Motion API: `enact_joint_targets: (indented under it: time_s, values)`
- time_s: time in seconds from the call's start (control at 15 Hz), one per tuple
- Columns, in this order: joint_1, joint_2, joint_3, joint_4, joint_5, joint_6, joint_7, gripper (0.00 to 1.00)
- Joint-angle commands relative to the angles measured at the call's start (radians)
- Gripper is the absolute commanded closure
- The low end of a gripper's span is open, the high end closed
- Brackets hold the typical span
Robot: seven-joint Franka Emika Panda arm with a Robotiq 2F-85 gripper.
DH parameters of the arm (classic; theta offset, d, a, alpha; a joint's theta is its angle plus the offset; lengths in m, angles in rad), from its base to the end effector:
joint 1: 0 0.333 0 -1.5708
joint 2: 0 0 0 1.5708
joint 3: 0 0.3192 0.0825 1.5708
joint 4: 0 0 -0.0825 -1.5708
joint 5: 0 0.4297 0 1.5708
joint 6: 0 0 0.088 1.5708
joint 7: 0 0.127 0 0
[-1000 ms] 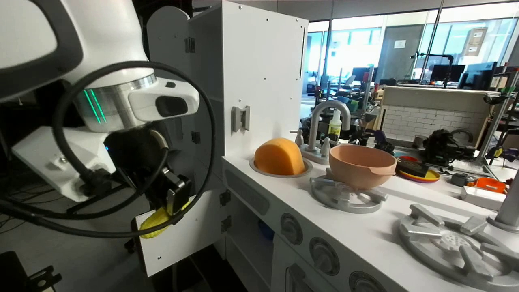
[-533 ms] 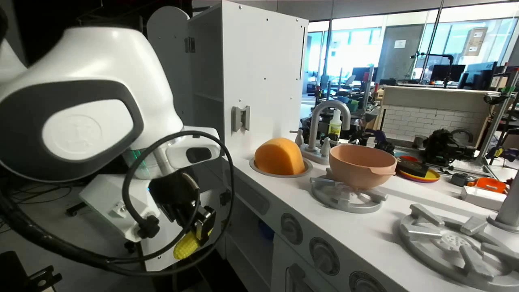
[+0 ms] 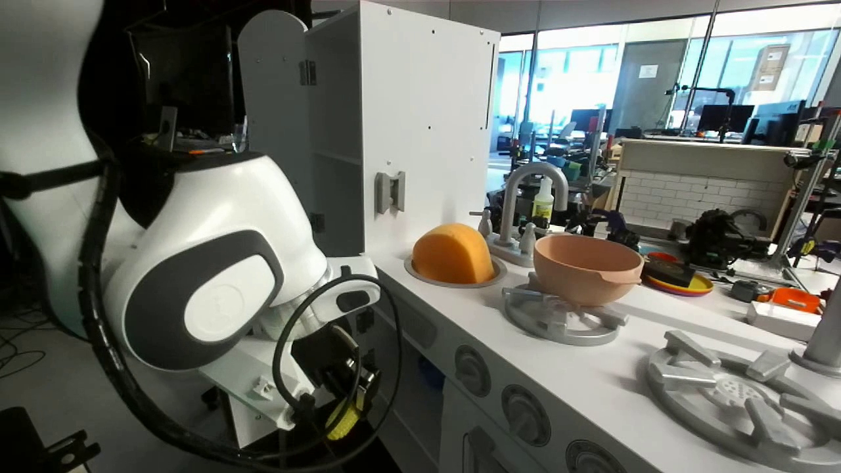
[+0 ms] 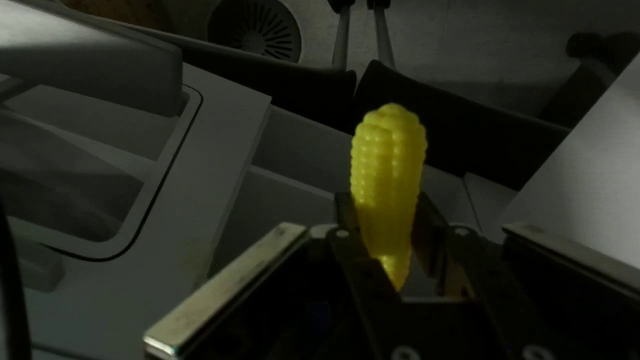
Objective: Put the blue and yellow objects into the bottom cabinet.
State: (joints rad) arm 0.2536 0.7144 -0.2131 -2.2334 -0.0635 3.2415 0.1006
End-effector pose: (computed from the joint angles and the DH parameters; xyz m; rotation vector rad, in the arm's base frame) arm 0.5605 0.0149 0.0266 2.9912 0.1145 0.4714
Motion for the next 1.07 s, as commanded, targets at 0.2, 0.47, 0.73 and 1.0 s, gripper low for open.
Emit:
enact_joint_targets:
  time_s: [0.2, 0.47, 0.73, 1.0]
  values:
    - [0.016, 0.231, -0.001, 0.180, 0.108, 0.180, -0.020, 0.92]
    - [0.014, 0.335, -0.002, 0.330, 0.156, 0.186, -0.022, 0.92]
    - [0.037, 0.419, -0.019, 0.479, 0.192, 0.171, -0.016, 0.92]
    - [0.047, 0.517, -0.032, 0.583, 0.207, 0.196, -0.018, 0.92]
